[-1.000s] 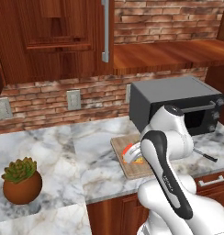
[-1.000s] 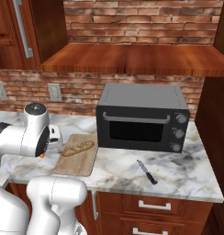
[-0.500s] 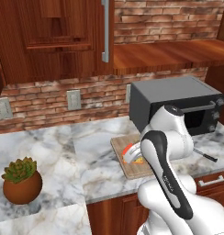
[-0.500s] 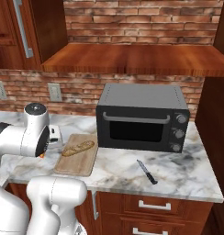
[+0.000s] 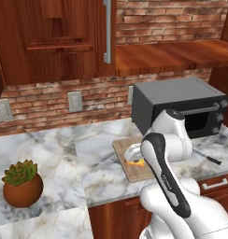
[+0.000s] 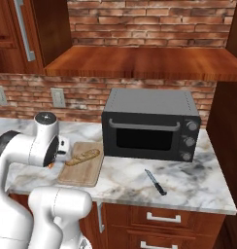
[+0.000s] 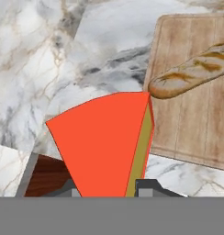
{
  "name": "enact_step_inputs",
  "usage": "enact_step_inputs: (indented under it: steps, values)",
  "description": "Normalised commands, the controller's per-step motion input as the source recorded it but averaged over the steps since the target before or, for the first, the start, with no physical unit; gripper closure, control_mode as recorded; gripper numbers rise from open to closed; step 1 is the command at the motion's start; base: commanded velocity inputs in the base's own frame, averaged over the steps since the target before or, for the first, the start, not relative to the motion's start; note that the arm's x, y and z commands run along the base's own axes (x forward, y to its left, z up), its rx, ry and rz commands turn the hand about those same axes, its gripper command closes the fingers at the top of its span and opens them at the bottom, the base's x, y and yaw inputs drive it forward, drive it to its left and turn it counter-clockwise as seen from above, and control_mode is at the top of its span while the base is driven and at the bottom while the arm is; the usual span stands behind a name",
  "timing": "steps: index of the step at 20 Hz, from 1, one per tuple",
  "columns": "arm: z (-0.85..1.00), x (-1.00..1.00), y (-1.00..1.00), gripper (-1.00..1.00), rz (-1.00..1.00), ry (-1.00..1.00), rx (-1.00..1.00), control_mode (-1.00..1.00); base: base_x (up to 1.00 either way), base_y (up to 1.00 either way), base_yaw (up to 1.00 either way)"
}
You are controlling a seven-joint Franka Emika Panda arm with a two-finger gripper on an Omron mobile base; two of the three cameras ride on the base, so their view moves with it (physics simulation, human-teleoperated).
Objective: Retrieve the sausage and cheese from the fridge and place them on the cutting board on the counter.
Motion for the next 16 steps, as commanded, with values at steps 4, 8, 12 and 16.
enact_step_inputs:
  steps: [4,8,12,16]
  values:
    - [-0.15,-0.04,-0.34,1.00,-0.46,0.15,0.07,-1.00,0.00,0.00,0.00]
    - [-0.14,-0.16,-0.30,1.00,-0.31,0.03,0.12,-1.00,0.00,0.00,0.00]
    - [-0.23,-0.12,-0.33,1.00,-0.14,0.03,0.08,-1.00,0.00,0.00,0.00]
    - [-0.25,0.07,-0.15,1.00,0.00,0.07,0.00,-1.00,0.00,0.00,0.00]
